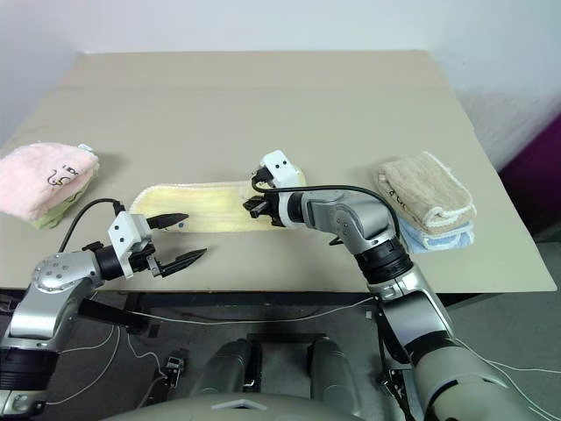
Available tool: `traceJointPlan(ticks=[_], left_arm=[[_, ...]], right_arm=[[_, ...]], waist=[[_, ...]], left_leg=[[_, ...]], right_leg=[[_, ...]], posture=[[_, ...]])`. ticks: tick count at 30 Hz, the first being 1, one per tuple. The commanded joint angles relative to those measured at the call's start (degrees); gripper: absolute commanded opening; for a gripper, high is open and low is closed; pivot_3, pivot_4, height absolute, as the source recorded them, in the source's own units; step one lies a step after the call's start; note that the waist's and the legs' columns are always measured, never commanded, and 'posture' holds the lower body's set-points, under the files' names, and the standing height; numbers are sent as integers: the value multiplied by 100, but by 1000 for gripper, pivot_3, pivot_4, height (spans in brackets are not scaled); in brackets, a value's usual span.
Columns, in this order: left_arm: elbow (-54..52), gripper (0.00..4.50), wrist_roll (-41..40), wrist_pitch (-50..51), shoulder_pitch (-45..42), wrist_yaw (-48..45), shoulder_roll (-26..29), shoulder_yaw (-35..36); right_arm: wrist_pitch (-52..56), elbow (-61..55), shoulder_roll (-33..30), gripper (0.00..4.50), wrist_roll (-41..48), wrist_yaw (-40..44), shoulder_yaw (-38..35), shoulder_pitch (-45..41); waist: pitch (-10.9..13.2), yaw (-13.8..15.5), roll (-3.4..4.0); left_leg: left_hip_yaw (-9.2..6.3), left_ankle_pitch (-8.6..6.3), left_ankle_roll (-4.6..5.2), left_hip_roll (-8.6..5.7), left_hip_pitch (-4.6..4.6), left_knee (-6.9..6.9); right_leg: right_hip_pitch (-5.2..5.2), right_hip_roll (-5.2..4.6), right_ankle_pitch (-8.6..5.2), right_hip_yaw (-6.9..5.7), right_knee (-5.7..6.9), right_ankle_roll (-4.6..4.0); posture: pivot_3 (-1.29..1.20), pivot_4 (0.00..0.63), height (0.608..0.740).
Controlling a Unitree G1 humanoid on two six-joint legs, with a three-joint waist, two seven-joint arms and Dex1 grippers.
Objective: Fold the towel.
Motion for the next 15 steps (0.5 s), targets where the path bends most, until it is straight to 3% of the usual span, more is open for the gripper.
traceJointPlan(ticks=[1, 8, 12, 15], left_arm=[[-298, 4500, -194, 68, 88, 107, -2, 237], [-808, 4500, -705, 507, 640, 531, -321, 613], [-1277, 4500, -1389, 997, 972, 1129, -803, 1021], [-1544, 4500, -1776, 1379, 1202, 1615, -1160, 1207]], right_arm=[[85, -307, 148, 681, 112, 185, -358, 63], [205, -1409, -1, 3086, 267, 340, -846, 326], [-436, -1409, -331, 3086, -115, 603, -983, 422], [-1336, -706, -500, 2481, -847, 820, -714, 298]], waist=[[0, -1, 0], [0, -1, 1], [0, 14, 0], [-2, 9, -2]], left_leg=[[0, 0, 0, 0, 0, 0], [0, 0, 0, 0, 0, -2], [-1, 0, 0, 0, 0, -3], [-4, -1, -1, 0, 4, -1]], right_leg=[[0, 0, 0, 0, 0, 0], [0, -2, 0, 1, -1, 0], [4, -4, 0, 1, -7, 0], [10, -4, 0, -1, -7, 0]], posture=[[0, 150, 740], [0, 150, 740], [0, 150, 740], [0, 150, 740]])
